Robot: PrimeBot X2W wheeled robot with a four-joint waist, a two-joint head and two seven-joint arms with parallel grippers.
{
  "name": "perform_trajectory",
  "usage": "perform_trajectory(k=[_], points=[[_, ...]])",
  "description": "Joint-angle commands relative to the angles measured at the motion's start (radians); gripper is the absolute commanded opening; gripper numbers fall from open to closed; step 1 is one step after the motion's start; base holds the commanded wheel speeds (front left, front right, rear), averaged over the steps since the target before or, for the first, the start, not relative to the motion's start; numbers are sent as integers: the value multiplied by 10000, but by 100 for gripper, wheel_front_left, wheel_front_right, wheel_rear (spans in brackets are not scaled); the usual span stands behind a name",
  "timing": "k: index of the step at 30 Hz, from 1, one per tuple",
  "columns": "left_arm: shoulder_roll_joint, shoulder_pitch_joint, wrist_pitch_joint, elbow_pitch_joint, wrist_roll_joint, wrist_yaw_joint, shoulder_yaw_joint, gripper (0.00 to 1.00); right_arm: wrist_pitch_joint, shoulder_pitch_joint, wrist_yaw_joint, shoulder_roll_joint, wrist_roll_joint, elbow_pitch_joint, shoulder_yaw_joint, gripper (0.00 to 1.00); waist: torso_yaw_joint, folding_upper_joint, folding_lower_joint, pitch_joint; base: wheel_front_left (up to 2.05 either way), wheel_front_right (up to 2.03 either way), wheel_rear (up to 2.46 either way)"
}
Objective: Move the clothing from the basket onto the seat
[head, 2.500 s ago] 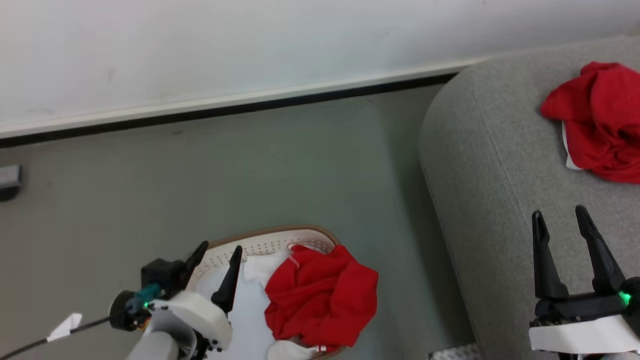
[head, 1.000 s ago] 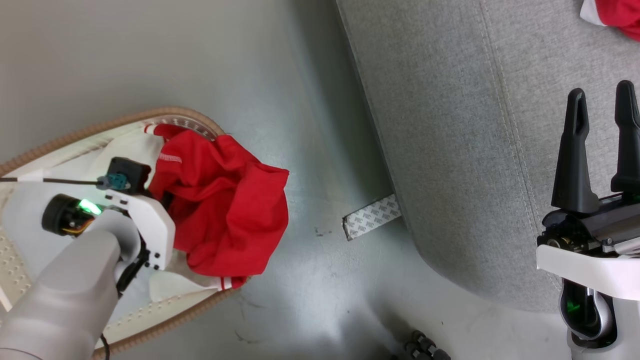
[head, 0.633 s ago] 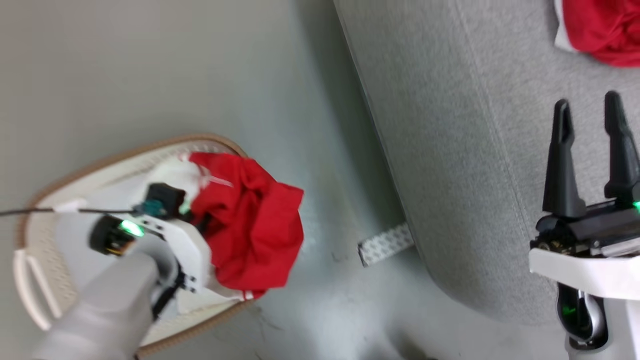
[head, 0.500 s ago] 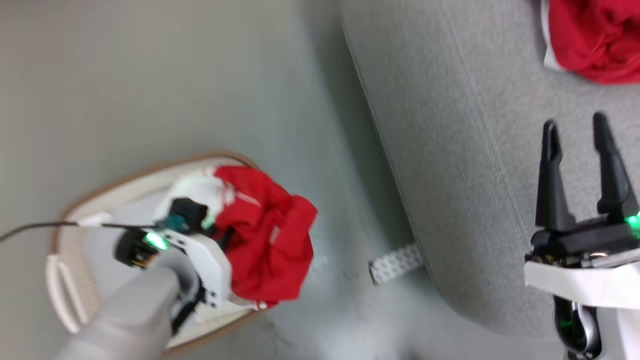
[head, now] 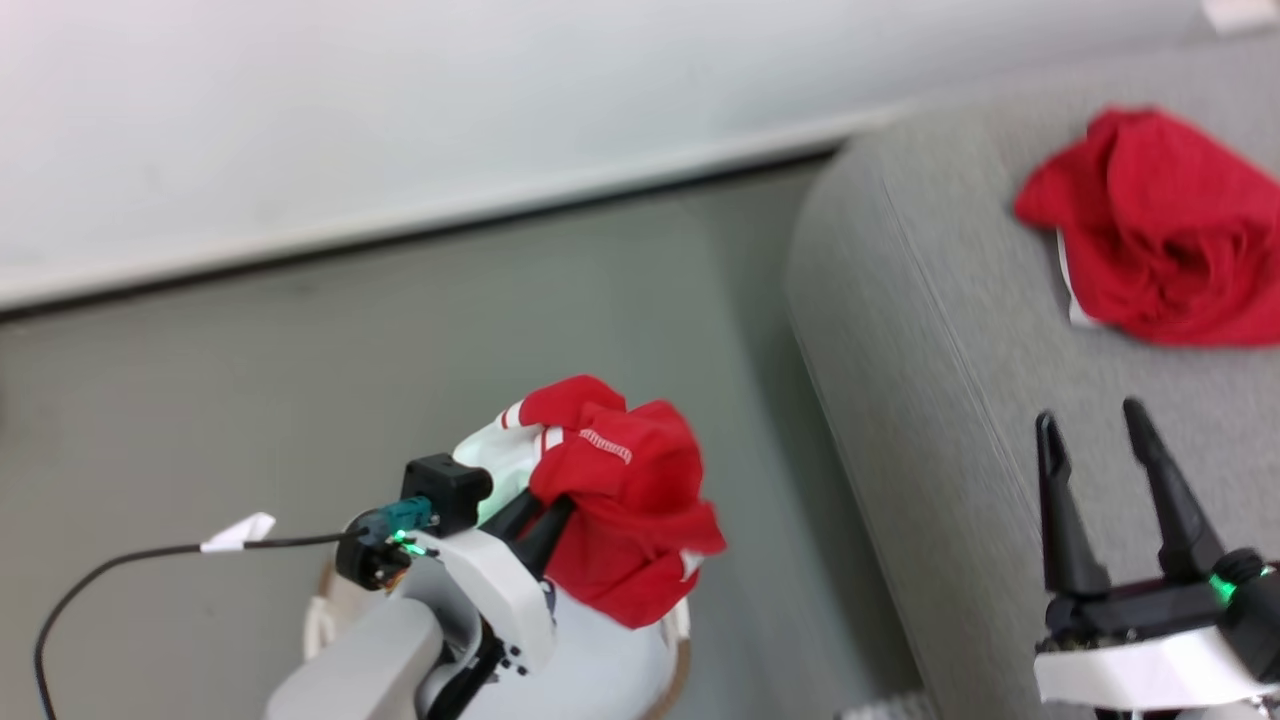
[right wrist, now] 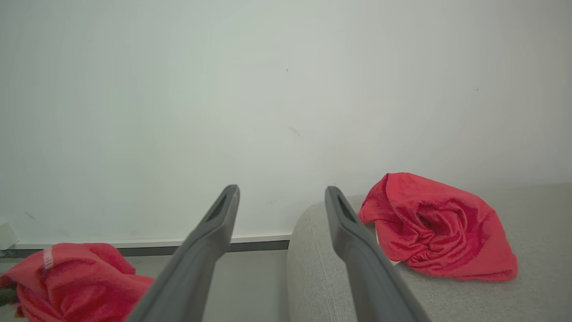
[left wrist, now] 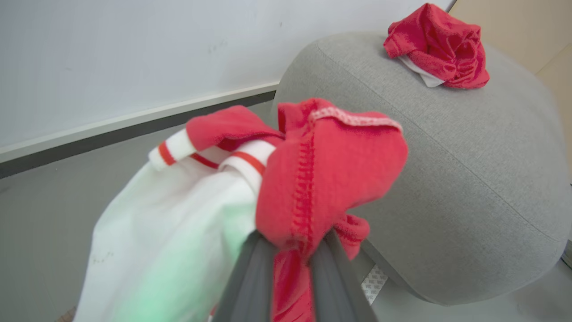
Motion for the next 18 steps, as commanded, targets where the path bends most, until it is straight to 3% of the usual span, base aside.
perform_trajectory(k=[1, 10, 18], points=[[-80, 278, -23, -187, 250, 7, 192, 0, 6, 233, -22, -112, 106, 101, 70, 100, 892, 0, 3, -1259, 0, 0, 0], [-583, 507, -24, -1393, 1103, 7, 1367, 0, 6, 751, -22, -573, 559, 614, 833, 100, 1630, 0, 3, -2441, 0, 0, 0], [-895, -59, -24, -1971, 1501, 35, 1829, 0, 6, 529, -22, -594, 848, 928, 1644, 100, 2150, 0, 3, -2667, 0, 0, 0]])
